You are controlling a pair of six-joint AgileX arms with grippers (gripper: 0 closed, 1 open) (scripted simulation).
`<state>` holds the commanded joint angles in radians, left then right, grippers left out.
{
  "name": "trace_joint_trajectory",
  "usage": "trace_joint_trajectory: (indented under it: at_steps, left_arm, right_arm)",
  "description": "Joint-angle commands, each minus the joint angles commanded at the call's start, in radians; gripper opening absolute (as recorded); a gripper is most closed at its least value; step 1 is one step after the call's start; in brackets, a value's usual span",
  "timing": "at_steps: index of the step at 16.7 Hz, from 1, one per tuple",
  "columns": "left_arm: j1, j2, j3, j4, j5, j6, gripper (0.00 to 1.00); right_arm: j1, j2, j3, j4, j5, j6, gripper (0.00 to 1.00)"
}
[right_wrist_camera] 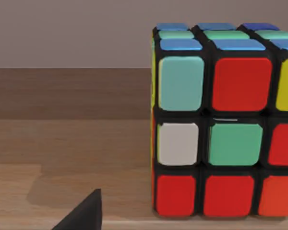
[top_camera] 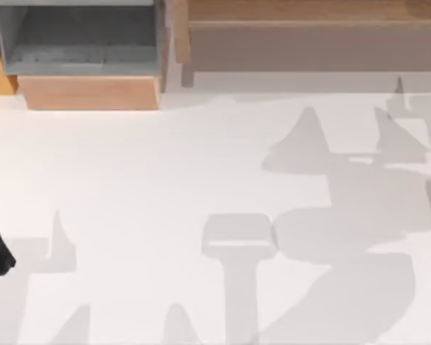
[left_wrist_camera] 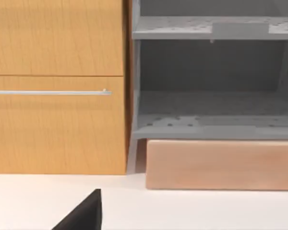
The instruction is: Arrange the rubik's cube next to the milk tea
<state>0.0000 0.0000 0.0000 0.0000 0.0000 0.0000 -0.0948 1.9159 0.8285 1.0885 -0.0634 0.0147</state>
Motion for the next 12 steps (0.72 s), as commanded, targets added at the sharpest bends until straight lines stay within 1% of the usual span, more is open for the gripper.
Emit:
trace_joint_trajectory:
  at_steps: [6, 12]
  left_arm:
    - [0.000, 0.000, 0.000, 0.000, 0.000, 0.000, 1.00]
    - [0.000, 0.000, 0.000, 0.000, 0.000, 0.000, 1.00]
  right_arm:
    - [0.004, -0.002, 0.010, -0.012, 0.001, -0.001, 1.00]
    - [-0.002, 0.070, 0.163, -0.092, -0.001, -0.002, 1.00]
